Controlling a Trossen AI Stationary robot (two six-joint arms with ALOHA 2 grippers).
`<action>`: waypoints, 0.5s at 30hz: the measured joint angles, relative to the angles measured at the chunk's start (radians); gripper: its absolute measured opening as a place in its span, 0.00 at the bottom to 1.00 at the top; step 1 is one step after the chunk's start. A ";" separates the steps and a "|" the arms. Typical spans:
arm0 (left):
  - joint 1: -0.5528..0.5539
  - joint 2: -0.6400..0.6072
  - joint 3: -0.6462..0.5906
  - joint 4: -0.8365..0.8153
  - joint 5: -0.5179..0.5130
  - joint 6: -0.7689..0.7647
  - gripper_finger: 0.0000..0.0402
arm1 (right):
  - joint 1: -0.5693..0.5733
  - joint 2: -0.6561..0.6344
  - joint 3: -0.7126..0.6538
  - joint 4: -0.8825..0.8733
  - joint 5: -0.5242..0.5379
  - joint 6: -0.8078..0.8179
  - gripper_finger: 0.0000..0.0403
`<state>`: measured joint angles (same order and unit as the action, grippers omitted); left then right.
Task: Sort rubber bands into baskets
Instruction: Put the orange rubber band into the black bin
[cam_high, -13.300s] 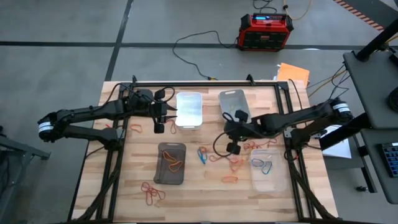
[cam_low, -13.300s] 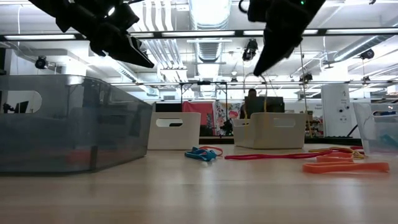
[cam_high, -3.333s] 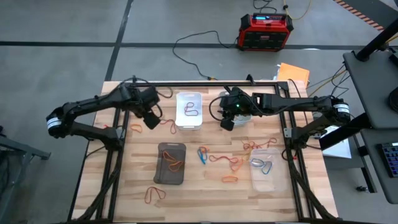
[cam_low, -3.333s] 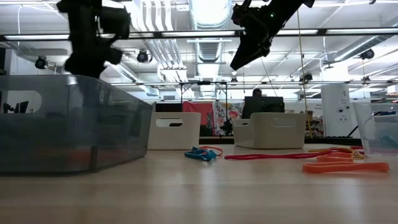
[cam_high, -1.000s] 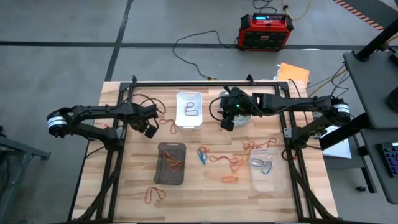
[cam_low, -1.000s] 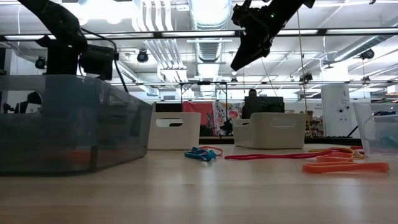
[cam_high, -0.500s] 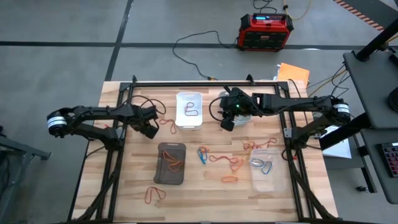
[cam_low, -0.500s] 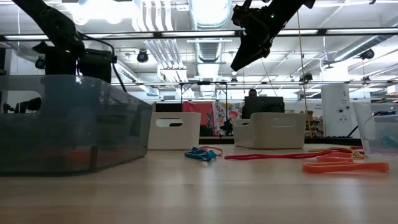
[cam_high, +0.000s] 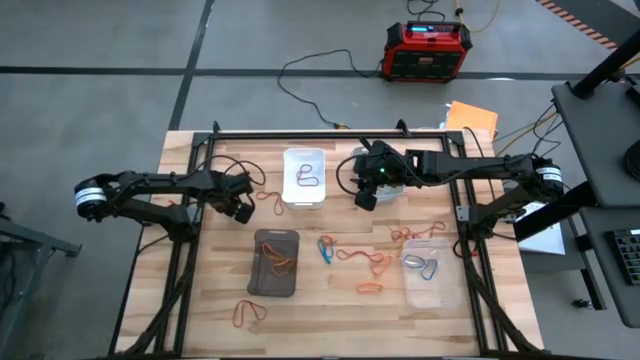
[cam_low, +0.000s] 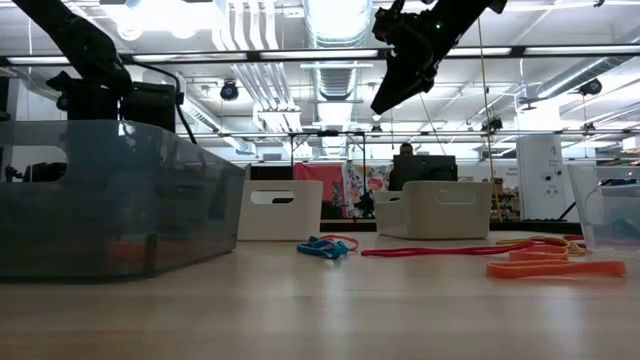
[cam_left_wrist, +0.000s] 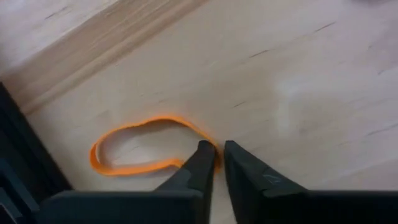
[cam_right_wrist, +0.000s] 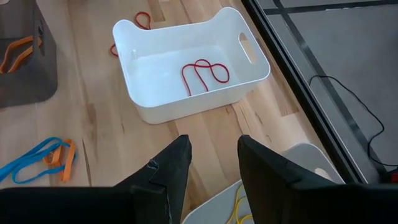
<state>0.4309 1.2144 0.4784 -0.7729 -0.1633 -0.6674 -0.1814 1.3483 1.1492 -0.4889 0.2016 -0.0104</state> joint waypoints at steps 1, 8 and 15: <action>0.000 0.000 0.000 0.003 -0.001 0.002 0.02 | 0.000 0.000 -0.001 0.000 0.000 0.000 0.32; -0.029 0.000 0.015 0.004 -0.049 0.009 0.00 | 0.000 0.000 -0.011 0.001 0.000 0.001 0.31; -0.091 -0.003 0.104 -0.043 -0.087 0.020 0.00 | 0.000 0.000 -0.023 0.000 0.000 0.019 0.32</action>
<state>0.3395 1.2118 0.5819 -0.8162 -0.2504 -0.6474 -0.1814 1.3483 1.1258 -0.4887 0.2016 0.0082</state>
